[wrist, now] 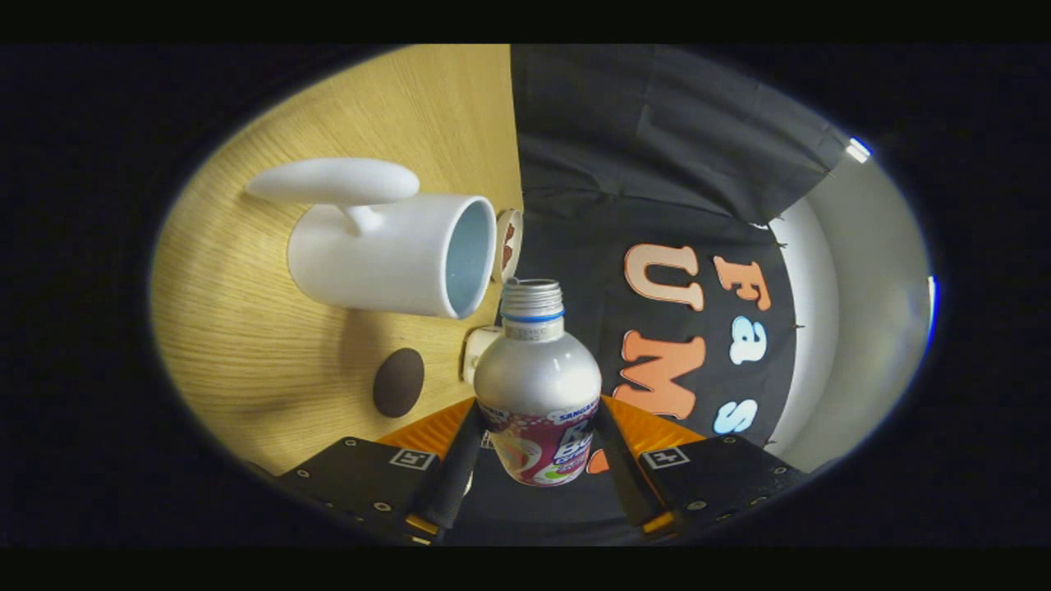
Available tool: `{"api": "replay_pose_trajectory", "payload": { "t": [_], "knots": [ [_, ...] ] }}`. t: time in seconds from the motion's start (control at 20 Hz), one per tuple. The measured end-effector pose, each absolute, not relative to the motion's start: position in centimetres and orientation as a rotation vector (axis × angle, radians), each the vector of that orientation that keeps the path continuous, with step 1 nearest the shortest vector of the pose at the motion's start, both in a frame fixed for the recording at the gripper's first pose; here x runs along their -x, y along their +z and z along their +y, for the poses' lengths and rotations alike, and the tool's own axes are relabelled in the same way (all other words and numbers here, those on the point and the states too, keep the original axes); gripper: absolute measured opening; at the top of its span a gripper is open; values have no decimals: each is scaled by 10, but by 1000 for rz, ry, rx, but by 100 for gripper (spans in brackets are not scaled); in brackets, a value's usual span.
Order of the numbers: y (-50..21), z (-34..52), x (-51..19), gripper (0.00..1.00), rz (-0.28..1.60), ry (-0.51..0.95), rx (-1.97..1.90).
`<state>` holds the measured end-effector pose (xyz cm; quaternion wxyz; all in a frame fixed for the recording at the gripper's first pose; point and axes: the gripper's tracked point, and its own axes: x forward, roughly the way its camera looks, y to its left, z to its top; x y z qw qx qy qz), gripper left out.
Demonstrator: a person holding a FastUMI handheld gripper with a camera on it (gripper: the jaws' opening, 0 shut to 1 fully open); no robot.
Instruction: Take the bottle from table, then pour the juice into the cup, finally place the bottle on the coaster
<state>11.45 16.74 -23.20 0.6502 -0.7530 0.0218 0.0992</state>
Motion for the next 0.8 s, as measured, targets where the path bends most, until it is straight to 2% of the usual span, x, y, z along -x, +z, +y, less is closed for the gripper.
{"api": "replay_pose_trajectory", "payload": {
  "t": [0.8],
  "knots": [
    [-219,168,-122,76,16,213,1761]
  ]
}}
